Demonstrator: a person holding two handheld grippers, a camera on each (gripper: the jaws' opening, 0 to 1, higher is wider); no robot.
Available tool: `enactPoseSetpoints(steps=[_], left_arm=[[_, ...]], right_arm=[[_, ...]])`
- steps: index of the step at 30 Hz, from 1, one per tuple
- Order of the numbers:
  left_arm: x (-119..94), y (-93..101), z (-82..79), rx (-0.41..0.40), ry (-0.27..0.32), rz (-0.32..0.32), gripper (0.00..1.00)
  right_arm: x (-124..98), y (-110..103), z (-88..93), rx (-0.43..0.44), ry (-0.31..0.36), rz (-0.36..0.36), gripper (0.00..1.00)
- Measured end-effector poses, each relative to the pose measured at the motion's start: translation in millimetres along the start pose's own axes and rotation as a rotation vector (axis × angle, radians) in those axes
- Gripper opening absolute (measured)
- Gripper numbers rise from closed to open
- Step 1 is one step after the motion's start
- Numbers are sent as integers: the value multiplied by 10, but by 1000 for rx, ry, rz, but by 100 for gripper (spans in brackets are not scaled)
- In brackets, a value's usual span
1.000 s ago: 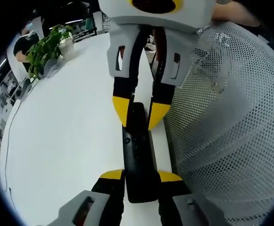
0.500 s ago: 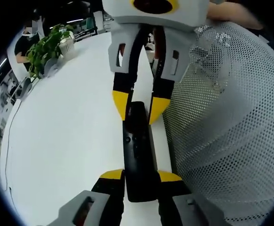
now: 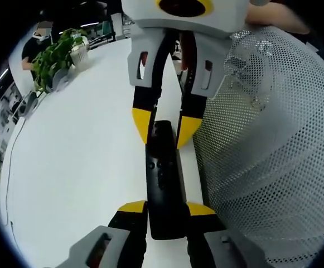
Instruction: Press the specified remote control buttons in sequence, fully releasing each button before pressing the next.
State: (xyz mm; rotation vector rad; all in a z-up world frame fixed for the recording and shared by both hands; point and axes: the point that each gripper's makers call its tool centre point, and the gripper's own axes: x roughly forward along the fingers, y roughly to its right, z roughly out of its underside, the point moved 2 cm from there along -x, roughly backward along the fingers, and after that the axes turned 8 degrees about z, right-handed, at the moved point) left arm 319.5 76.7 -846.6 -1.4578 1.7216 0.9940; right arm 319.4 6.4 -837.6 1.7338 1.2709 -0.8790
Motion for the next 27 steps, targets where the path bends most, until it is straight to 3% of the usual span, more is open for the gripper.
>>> enactPoseSetpoints(steps=[4,7,20,23,27], left_arm=[[-2,-1,1,-1,1,0,26],[-2,-4,2,-1,1,1,26],[1,-11,0,5,-8,3,26],[2,-10,1,5,-8,3,26],[3,-9,4,-2,6,0,26]], right_arm=[[-20,0,-87,5,41,-6,8],[31,-24,-62,18,20,-21,12],[35,-10,-72,15,-2,-25,11],[26,0,-59,64,15,-22,11],[25,-20,-68,18,16,-12,11]])
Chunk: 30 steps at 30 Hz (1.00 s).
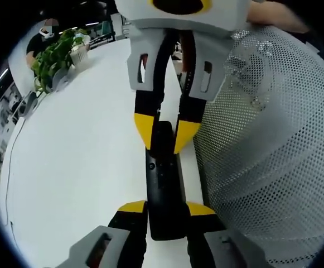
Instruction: Press the specified remote control buttons in sequence, fully releasing each button before pressing the next.
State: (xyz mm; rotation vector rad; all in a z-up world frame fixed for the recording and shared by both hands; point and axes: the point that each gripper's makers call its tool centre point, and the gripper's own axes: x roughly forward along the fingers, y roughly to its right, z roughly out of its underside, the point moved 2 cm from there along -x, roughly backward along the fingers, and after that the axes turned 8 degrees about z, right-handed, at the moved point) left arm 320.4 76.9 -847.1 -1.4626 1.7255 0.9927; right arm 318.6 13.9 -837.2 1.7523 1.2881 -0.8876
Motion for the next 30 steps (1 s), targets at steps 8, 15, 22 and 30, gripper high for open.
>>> enactPoseSetpoints(steps=[8,15,22,30], left_arm=[[2,4,-2,-1,1,-2,26],[1,2,-1,-7,11,-2,26],[2,-2,-3,-7,13,-1,26],[2,-1,-3,-7,16,0,26]], right_arm=[[-11,-2,6,15,3,0,13],[-24,20,36,33,1,-3,11],[-39,40,57,78,2,-8,12],[-58,62,100,105,-3,-4,8]])
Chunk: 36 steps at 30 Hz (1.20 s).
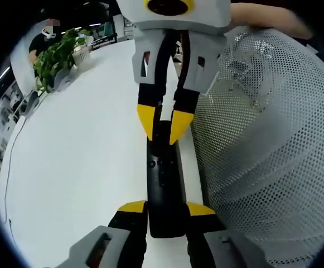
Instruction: Press the specified remote control buttons in sequence, fully releasing each button before pressing the next.
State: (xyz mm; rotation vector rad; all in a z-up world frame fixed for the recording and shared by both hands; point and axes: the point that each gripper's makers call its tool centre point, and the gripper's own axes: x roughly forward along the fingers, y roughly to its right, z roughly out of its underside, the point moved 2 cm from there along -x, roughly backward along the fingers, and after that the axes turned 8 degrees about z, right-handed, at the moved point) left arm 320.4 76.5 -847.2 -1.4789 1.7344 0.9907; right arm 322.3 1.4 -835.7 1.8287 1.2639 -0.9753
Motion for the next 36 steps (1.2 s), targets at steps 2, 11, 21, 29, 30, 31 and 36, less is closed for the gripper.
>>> enactPoseSetpoints(steps=[2,11,21,29,30,31,36], left_arm=[[-1,0,0,1,-2,0,26],[1,4,-4,9,-19,1,26],[-5,13,5,1,-6,-3,26],[-7,12,7,-1,-4,-2,25],[-8,11,7,-1,-3,-2,25],[-8,10,7,0,-2,-2,25],[-8,12,5,14,-3,-3,25]], right_arm=[[3,-9,-4,-15,-4,1,8],[18,-6,-5,-9,-39,34,7],[-9,-40,6,-26,-38,27,5],[-40,-5,68,-106,-67,38,0],[-43,-7,73,-103,-69,35,0],[-46,-5,77,-99,-68,34,0],[-41,-4,87,-102,-70,34,0]])
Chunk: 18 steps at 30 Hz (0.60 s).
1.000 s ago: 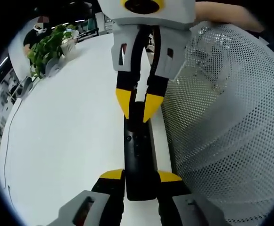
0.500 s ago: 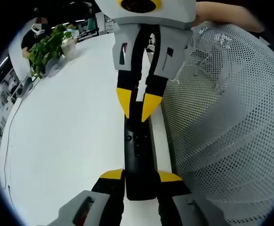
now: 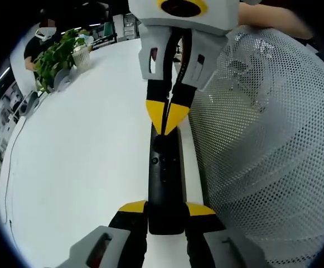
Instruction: Press the specified remote control buttons in sequence, fully releasing each button before pressing the next.
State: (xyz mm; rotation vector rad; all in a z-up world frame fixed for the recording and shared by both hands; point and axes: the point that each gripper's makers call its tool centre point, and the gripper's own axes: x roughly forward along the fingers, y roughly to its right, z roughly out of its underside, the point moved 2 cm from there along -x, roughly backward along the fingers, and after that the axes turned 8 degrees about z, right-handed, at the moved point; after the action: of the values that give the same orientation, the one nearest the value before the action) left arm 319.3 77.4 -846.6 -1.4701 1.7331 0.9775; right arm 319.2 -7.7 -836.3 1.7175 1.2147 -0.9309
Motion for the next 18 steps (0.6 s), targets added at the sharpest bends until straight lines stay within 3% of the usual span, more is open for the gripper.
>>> enactPoseSetpoints(steps=[5,18], left_arm=[[-11,-10,12,-3,47,9,25],[29,-16,-41,16,67,6,25]], right_arm=[[10,10,-2,-16,6,1,0],[12,27,-19,61,39,-9,0]])
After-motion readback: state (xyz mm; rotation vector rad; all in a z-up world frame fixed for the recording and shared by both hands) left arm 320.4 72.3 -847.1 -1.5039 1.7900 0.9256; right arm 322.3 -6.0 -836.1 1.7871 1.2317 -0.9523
